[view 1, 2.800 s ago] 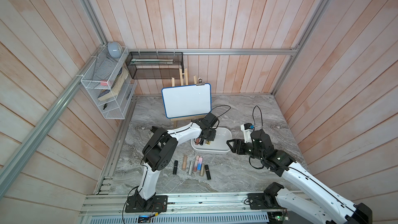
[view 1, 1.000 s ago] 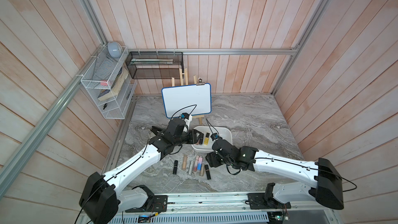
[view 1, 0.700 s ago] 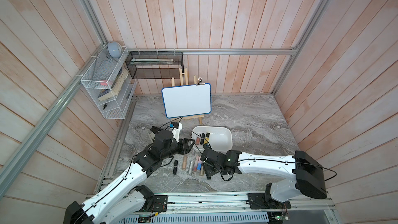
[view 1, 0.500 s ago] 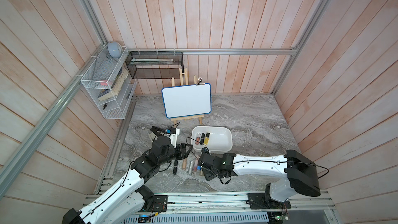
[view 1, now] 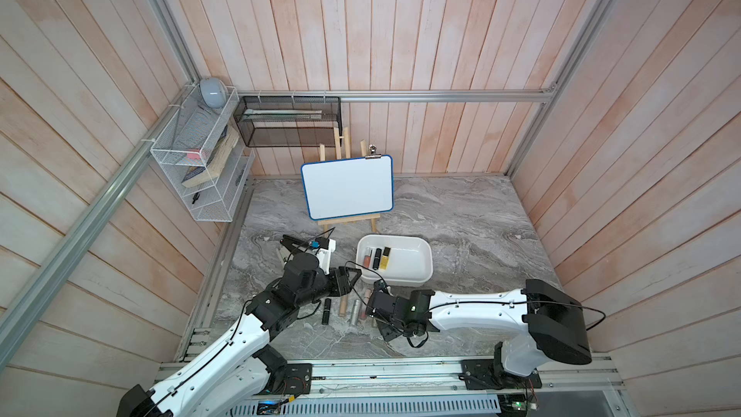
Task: Put the lipstick into the storage box
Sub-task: Pick up the lipstick at the center of the board.
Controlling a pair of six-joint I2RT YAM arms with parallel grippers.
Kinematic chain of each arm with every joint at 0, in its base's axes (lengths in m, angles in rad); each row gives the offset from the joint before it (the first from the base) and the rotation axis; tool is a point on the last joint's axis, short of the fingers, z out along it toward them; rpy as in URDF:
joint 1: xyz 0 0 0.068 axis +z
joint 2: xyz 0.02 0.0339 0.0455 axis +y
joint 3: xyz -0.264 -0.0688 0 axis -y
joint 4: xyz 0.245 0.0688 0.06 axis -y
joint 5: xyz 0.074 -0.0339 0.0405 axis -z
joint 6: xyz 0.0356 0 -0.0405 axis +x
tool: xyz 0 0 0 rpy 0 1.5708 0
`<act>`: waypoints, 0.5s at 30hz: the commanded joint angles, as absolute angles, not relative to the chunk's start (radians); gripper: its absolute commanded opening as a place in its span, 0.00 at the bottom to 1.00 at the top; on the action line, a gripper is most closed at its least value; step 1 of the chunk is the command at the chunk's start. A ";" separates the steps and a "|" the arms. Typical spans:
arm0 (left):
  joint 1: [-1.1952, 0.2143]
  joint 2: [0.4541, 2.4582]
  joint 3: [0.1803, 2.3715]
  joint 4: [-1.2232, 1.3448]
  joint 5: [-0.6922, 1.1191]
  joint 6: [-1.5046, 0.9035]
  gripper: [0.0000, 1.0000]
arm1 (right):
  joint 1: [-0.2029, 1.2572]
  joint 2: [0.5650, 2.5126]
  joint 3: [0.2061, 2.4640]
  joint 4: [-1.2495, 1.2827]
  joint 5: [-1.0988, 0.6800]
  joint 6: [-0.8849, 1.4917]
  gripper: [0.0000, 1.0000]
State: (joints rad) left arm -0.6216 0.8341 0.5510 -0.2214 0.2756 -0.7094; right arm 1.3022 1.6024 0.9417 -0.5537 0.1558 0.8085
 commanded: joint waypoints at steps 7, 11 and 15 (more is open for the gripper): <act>-0.617 0.830 0.541 -0.198 0.282 -0.716 0.57 | 1.310 1.640 0.942 -0.584 0.166 0.827 0.45; -0.616 0.821 0.546 -0.227 0.252 -0.712 0.57 | 1.311 1.651 0.943 -0.590 0.165 0.830 0.43; -0.616 0.817 0.569 -0.301 0.176 -0.705 0.57 | 1.312 1.656 0.943 -0.597 0.170 0.830 0.41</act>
